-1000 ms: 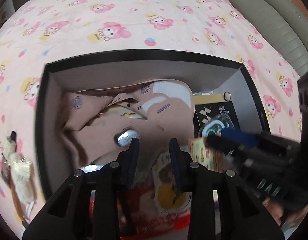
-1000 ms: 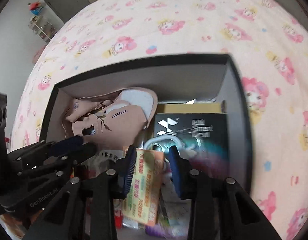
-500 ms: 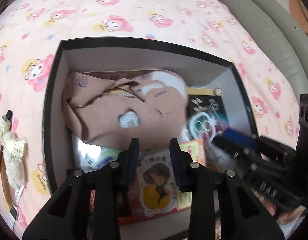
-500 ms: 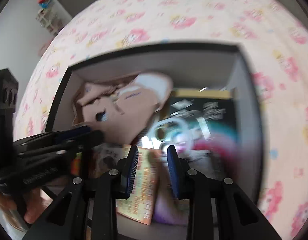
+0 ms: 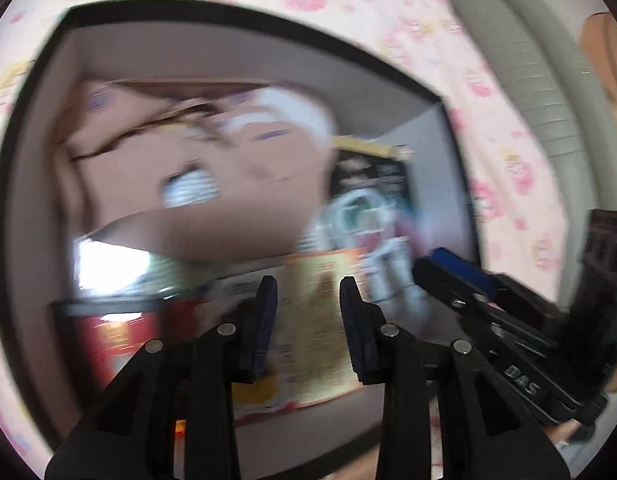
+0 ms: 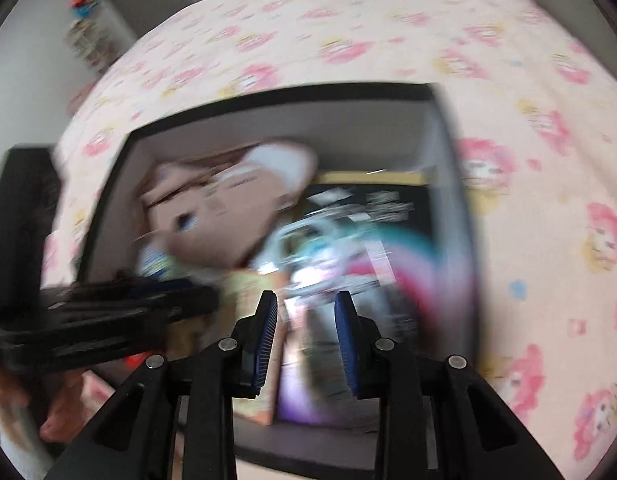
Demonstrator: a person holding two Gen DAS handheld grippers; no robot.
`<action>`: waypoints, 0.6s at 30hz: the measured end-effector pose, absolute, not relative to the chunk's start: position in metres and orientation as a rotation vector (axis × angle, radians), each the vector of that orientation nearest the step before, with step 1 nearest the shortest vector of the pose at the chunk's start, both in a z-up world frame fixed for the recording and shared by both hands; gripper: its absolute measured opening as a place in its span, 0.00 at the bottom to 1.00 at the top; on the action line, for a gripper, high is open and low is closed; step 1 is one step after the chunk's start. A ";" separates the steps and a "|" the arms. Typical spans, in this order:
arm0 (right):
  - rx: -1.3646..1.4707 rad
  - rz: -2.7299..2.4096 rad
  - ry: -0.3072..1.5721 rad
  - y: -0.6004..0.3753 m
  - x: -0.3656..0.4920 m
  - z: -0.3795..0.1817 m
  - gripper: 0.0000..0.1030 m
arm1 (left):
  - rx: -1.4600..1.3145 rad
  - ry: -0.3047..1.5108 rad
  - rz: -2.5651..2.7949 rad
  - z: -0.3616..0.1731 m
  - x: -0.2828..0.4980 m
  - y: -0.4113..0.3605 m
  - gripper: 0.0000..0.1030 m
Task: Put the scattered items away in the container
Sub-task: 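Lower the cards into the box and open the right gripper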
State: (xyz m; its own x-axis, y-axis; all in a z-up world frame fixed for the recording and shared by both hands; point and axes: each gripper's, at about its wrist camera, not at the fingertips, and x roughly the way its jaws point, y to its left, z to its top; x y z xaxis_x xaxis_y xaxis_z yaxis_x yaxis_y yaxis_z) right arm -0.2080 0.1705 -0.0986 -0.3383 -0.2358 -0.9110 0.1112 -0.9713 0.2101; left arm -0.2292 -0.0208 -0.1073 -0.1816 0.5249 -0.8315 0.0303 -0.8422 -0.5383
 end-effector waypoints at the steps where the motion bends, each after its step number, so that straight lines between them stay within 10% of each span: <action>1: 1.646 -2.411 -0.213 0.176 -0.208 -0.094 0.25 | -1.757 -0.636 2.082 -0.108 -0.234 -0.016 0.30; 18: 1.647 -2.389 -0.229 0.181 -0.218 -0.098 0.25 | -1.730 -0.800 1.959 -0.121 -0.279 0.014 0.31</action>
